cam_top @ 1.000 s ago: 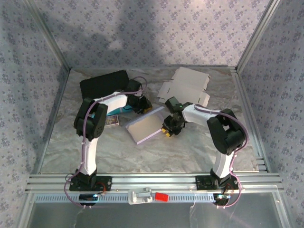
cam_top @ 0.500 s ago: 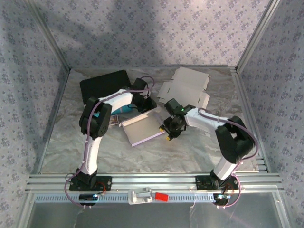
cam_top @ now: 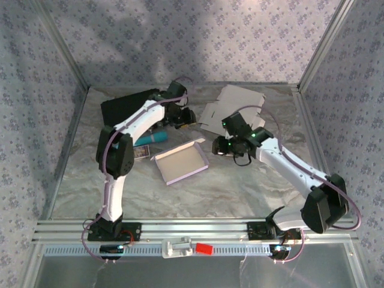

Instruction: Fold the paper box

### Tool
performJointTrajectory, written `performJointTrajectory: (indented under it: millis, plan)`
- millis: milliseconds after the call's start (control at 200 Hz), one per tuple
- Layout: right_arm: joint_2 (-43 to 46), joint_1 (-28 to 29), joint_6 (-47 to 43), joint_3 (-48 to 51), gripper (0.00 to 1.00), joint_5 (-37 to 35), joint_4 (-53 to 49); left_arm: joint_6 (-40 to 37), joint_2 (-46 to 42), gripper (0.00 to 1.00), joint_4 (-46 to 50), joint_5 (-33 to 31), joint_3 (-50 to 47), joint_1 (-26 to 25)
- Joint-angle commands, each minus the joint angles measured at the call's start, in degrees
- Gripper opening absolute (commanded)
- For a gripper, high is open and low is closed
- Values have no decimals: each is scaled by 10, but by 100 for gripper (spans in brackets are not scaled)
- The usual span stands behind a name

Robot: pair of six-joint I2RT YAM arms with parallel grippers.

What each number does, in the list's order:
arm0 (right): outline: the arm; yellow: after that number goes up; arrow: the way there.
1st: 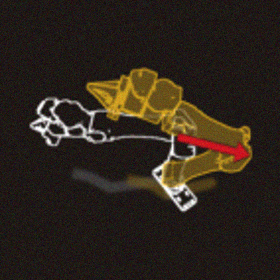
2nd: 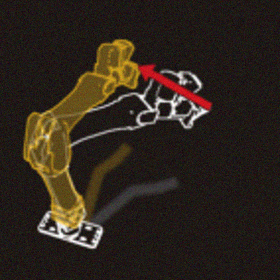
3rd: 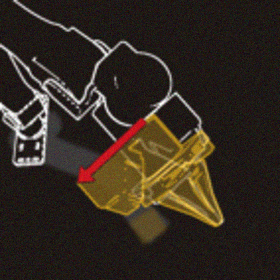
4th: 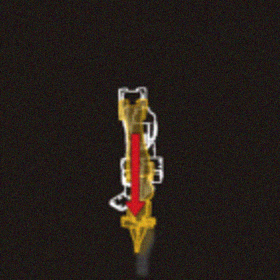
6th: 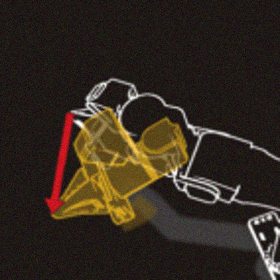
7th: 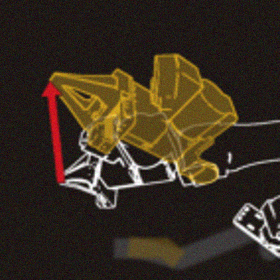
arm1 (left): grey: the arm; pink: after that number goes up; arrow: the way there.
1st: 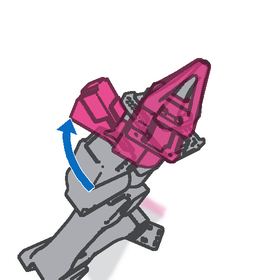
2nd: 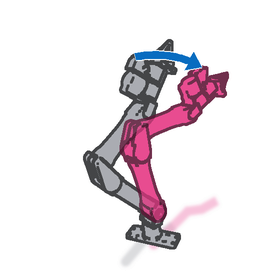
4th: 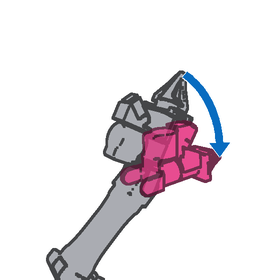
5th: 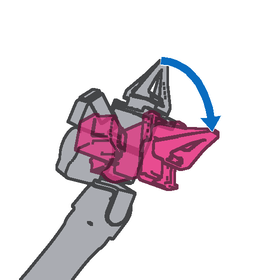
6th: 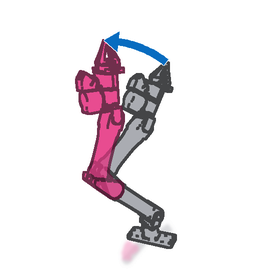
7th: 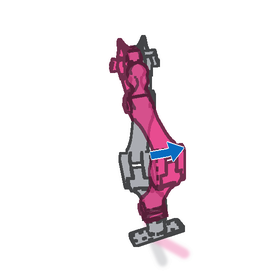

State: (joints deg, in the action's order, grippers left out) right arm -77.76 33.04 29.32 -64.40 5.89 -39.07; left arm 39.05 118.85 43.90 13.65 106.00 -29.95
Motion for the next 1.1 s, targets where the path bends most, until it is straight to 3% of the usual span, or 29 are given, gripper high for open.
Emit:
performJointTrajectory:
  millis: [0,105,190,320,450,630,810,1094]
  plan:
    - [18,-23,-301,29,44,67,81,-21,-120,43,128,-119,11,17]
    - [34,-34,-418,80,50,138,186,-49,-232,44,186,-174,-75,20]
    - [16,-37,-481,89,55,157,213,-64,-333,45,216,-196,-169,19]
    - [-21,-34,-528,88,55,135,239,-70,-475,52,217,-180,-301,19]
    - [-50,-32,-550,92,56,126,285,-66,-561,56,189,-162,-389,7]
    - [-96,-30,-561,74,55,137,306,-76,-607,55,129,-158,-472,-13]
    - [-132,-26,-562,40,52,138,307,-153,-630,56,58,-188,-522,-70]
    - [-158,-21,-559,-1,36,145,278,-158,-578,57,28,-255,-524,-75]
